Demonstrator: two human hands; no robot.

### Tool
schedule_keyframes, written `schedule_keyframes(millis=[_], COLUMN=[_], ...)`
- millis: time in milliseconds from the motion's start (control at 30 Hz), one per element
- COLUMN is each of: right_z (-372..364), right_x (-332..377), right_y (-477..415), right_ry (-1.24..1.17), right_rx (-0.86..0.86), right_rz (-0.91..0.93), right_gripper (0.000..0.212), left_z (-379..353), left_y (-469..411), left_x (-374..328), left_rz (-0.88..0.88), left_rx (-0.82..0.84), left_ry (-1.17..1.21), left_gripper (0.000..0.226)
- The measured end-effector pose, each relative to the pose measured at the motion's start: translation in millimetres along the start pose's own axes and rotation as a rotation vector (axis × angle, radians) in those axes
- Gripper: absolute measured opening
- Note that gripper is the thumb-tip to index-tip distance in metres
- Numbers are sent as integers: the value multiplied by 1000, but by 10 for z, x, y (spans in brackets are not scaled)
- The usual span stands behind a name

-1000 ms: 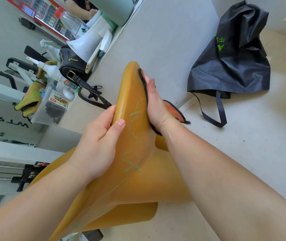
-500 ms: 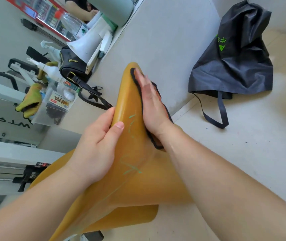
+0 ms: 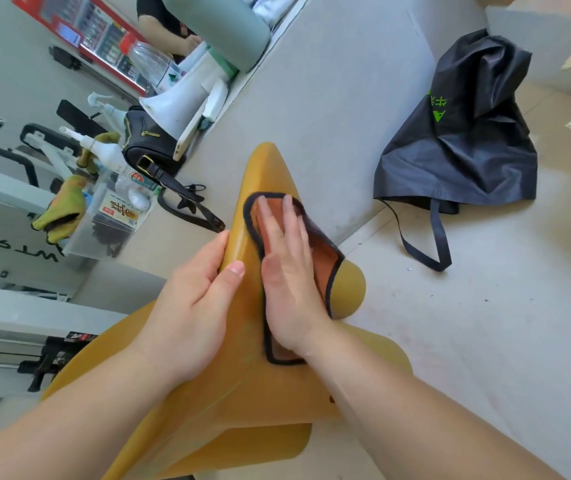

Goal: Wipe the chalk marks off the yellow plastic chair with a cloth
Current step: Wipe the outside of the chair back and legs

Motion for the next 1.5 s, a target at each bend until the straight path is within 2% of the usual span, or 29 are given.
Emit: schedule_keyframes(millis=[67,133,233,300,333,433,533,700,767,900,1067,1133,1267,1400,1500], right_z=[126,197,156,69,20,-33,-142,-24,31,60,-116,-234,-448,-190,27], right_x=[6,-212,-744,-977,-1017,-915,-755,-169,-299,-722,-896,-821,-376,-399,-616], right_y=[-506,-977,-1244,-1024,-865,-404,-122,-215,-587,-988,-527,-68,736,110,-839], right_ry=[-17,-104,-280,-389,-425,-454,-355,-151,-150,-286,-309,-242,-98,-4,-92], right_rx=[-26,3,83,128,116,17,-78,-89,-81,-16,-63,-83,-61,-172,-61], right_rz=[-26,-93,-398,-589,-613,-488,-352,-106,-110,-196,-335,-278,-24,64,-22], right_gripper=[80,71,67,71,67,54,49,43,46,46,47,49,53,47,52], left_z=[6,3,-12,-7,-1,-5,-8,-24,-16,-8,-32,-33,-39,-31,-37], left_y=[2,5,11,9,14,9,17,16,16,18,10,8,-5,-1,-9], left_x=[17,23,7,4,7,8,-3,-24,-8,12,-12,-4,-1,2,-2], left_rz=[22,39,43,54,58,64,59,34,23,-12,-80,-89,-140,-161,-165], left_rx=[-8,-19,-22,-27,-33,-42,-56,-51,-45,-42,9,27,65,71,75], left_ry=[-1,-15,-43,-72,-80,-89,-108,-122,-152,-296,-330,-332,-352,-344,-323], left_gripper=[46,44,42,43,43,41,41,43,44,62,63,65,66,63,63])
Point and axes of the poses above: each hand's wrist, its own y-axis away from the middle knuckle, its own z-axis out of the back of the hand, x = y × z, the point moved 3 cm from there along -y, towards the middle knuckle, and after that the axes turned 11 degrees about y, right-handed, at the moved point
